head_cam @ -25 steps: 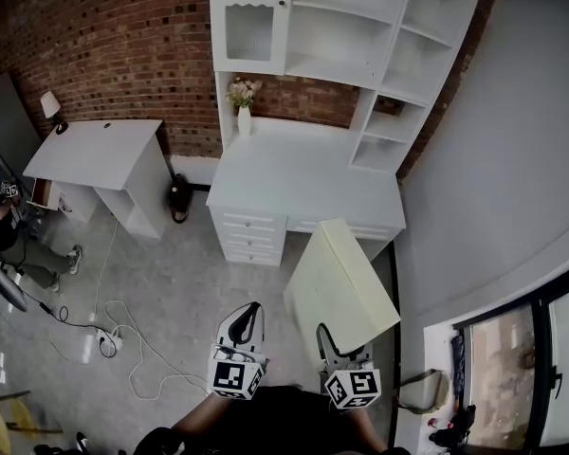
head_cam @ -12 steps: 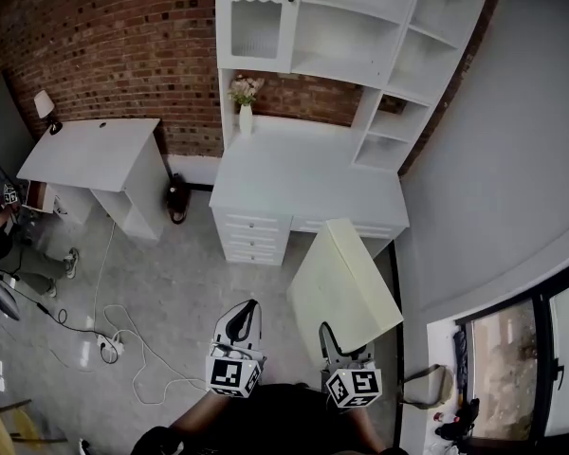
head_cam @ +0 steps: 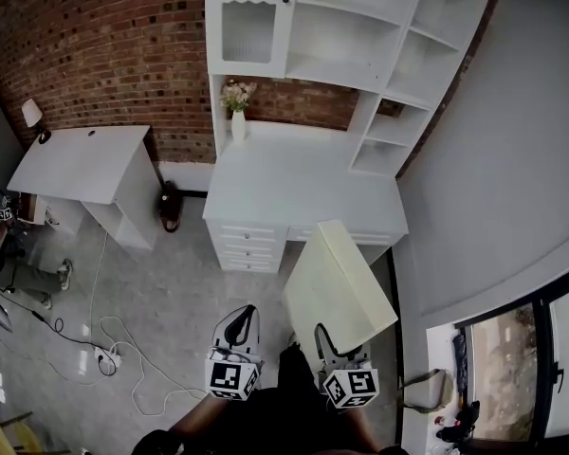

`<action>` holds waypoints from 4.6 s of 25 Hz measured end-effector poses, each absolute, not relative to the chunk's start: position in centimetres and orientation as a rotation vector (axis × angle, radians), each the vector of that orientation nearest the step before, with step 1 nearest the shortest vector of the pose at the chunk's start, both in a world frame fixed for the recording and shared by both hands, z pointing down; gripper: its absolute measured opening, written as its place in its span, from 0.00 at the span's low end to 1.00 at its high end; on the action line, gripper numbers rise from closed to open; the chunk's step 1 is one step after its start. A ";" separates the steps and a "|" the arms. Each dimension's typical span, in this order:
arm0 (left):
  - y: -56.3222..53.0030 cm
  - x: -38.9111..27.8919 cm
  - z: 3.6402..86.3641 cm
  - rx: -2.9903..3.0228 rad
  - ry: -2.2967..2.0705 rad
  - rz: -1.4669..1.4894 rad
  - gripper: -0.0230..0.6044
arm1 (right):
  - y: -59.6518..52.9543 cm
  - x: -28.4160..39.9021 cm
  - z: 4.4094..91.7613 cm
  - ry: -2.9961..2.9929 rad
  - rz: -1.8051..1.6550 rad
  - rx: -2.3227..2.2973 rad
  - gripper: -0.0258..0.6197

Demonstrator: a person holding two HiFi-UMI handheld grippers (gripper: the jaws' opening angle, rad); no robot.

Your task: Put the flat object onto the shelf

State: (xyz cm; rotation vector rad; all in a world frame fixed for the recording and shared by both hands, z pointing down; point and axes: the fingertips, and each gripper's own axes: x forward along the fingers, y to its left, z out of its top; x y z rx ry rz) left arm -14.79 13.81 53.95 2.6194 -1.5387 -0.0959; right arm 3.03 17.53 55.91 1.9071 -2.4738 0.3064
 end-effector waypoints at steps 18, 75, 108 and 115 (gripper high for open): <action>-5.0 -3.5 50.1 2.554 -1.725 -0.152 0.07 | -2.9 16.1 52.8 -2.638 0.218 1.762 0.48; -30.9 -2.3 49.0 2.617 -1.563 -0.181 0.07 | -41.0 18.1 20.4 -1.459 -1.265 1.376 0.48; -36.8 -4.4 51.4 2.561 -1.540 -0.139 0.07 | -62.6 17.1 15.3 -1.167 -1.160 1.173 0.55; -38.2 -4.4 52.0 2.549 -1.530 -0.127 0.07 | -67.0 17.8 16.1 -1.160 -1.095 1.119 0.64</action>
